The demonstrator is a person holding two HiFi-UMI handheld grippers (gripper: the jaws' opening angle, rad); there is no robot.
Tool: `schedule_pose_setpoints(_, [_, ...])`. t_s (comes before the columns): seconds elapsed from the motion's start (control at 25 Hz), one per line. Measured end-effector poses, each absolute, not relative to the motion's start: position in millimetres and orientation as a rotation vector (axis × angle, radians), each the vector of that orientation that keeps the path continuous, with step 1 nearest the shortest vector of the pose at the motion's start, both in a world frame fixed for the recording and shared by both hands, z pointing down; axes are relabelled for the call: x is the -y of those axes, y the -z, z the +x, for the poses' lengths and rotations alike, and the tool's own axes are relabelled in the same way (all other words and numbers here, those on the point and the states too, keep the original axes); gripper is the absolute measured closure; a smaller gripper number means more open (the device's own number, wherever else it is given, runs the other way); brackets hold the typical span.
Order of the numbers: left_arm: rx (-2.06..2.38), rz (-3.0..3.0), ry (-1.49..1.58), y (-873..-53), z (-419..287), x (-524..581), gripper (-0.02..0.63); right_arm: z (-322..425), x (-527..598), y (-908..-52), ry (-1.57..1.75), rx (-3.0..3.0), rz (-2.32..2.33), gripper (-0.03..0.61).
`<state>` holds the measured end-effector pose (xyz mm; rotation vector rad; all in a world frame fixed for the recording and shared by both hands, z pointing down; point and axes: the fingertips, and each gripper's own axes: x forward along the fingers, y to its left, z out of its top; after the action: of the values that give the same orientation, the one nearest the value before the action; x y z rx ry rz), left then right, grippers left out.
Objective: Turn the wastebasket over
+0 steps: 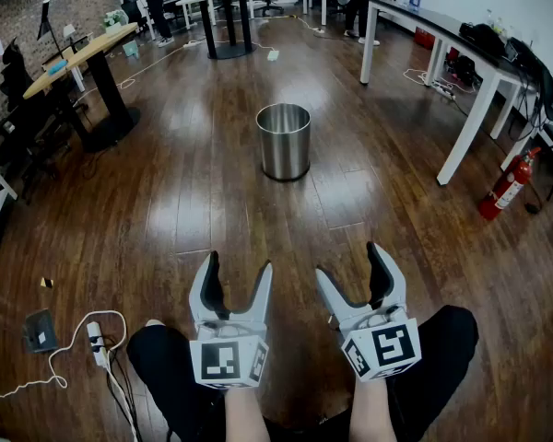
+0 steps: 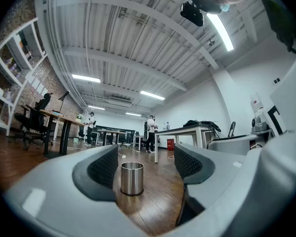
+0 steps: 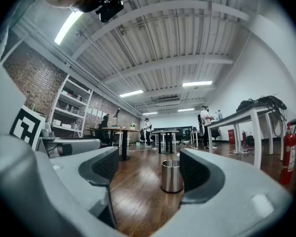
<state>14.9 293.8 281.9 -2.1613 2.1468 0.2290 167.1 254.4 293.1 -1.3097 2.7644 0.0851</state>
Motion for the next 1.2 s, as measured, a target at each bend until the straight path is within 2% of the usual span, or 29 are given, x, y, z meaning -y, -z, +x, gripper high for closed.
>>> schedule_pose_setpoints(0.56, [-2.073, -2.098, -0.269, -225, -54, -106, 0.255, 88, -76, -218, -0.211, -2.789, -1.171, 0.207])
schedule_pose_setpoints(0.76, [-2.022, -2.127, -0.221, -230, -59, -45, 0.255, 66, -13, -228, -0.142, -2.787, -1.219, 0.207])
schedule_pose_setpoints(1.2, [-2.077, -2.173, -0.193, -266, -123, 97, 0.255, 18, 139, -277, -0.052, -2.863, -1.295, 0.207])
